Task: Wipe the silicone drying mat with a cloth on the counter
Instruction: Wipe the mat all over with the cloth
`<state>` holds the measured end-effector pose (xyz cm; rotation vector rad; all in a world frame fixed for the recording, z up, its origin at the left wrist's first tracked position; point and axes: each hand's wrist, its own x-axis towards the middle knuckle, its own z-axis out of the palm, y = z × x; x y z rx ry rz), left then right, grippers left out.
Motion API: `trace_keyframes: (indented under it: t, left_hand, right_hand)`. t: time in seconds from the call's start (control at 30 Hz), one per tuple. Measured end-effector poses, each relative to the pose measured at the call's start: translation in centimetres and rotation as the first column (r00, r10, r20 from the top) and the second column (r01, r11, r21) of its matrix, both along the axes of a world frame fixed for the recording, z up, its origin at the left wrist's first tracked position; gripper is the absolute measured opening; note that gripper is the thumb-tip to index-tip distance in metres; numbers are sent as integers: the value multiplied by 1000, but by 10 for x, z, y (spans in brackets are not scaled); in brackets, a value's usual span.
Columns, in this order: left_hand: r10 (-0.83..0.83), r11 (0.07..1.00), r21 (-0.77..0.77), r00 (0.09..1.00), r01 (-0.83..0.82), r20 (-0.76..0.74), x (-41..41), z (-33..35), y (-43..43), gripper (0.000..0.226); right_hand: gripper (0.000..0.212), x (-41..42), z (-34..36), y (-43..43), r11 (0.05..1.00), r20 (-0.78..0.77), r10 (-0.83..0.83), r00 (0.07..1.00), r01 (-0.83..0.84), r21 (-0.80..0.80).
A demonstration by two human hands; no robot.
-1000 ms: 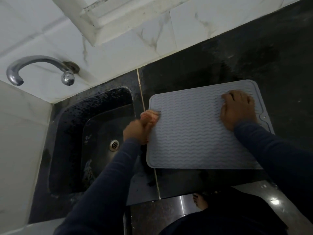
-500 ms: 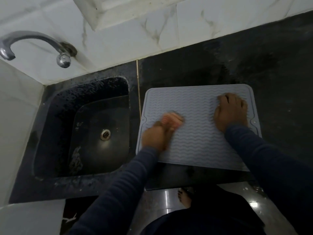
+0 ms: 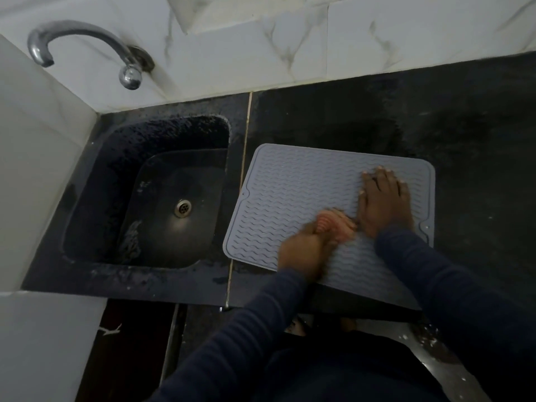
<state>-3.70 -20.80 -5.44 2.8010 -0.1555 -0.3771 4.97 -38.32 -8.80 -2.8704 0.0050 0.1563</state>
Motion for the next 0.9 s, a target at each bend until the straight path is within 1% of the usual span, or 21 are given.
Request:
trace_keyframes:
  t: [0.07,0.13,0.2,0.23,0.27,0.3,0.33,0.37,0.43,0.47,0.5,0.53,0.57,0.6,0.63,0.7,0.73,0.77,0.8,0.83,0.9]
  left_hand:
    - [199,979,34,980,-200,20,4,-3,43,57]
    - [388,914,106,919,-393,66,7,-2,87,57]
    - [518,833,168,849,-528,100,14,6,105,54]
    - [543,812,168,829,-559,131,16,9,103,51]
    - [539,823,111,828,-557,155,16,10,94,48]
    - [506,857,17,847,-515,161,16,10,79,46]
    - [448,894,-58,880,-445,156,13,9,56,46]
    - [362,932,-85,922,-353,139,8,6,29,48]
    - [124,992,-44,988,-120,93,-17,1,-20,47]
    - [34,999,-26,996,-32,78,-29,2,-31,44]
    - [-2,1000,-25,997,4,80,-37,1,-28,42]
    - [10,1000,-23,994,-8,105,-41,1,-11,44]
    - [57,998,1,991,-57,124,-42,-1,13,47]
    - [145,988,41,982,-151,123,-42,-3,42,49]
    - [257,958,102,960,-268,116,-39,-4,74,48]
    - [474,838,257,876,-481,92,-32,0,129,47]
    - [542,783,302,835,-543,95,-28,7,143,49]
    - [576,759,291,809,-582,116,-24,11,147,50]
    - [577,768,240,804,-594,145,-20,15,142,51]
    - [533,815,161,829,-557,171,-17,18,131,52]
    - [348,934,11,916,-357,200,-15,15,86,51]
  right_hand:
    - [54,0,0,-2,1000,0,8,1000,-8,12]
    - [54,-2,-2,-3,1000,15,24,1000,-24,7]
    - [54,-1,-1,-3,1000,18,20,1000,-20,9]
    - [54,-2,-1,-3,1000,17,22,1000,-22,12]
    - [55,-2,-2,-3,1000,27,24,999,-25,11]
    - [55,-2,-2,-3,999,35,30,999,-30,11]
    - [55,-1,-1,-4,999,37,29,999,-29,13]
    - [55,0,-1,-4,999,34,27,999,-27,17]
    - [55,-2,-1,-3,999,26,35,999,-36,7]
    - [55,-3,-1,-4,999,31,42,999,-42,2]
    - [55,-3,-1,-5,999,34,45,998,-45,0]
    - [55,-3,-1,-5,999,37,47,998,-47,-3]
    - [55,-3,-2,-6,999,41,49,998,-48,-9]
    - [55,-4,-4,-6,999,48,51,998,-50,-12]
    - [55,-4,-4,-5,999,55,54,997,-54,-8]
    - [54,-3,-4,-4,999,56,53,997,-53,0]
    - [54,-3,-3,-3,999,50,51,997,-50,-4]
    - [55,-3,-3,-3,999,48,50,998,-50,-13]
    - [55,-4,-4,-2,999,49,50,998,-49,-21]
    - [55,-5,-4,-1,999,51,47,998,-45,-28]
    - [52,-2,-1,-1,999,78,31,996,-28,-41]
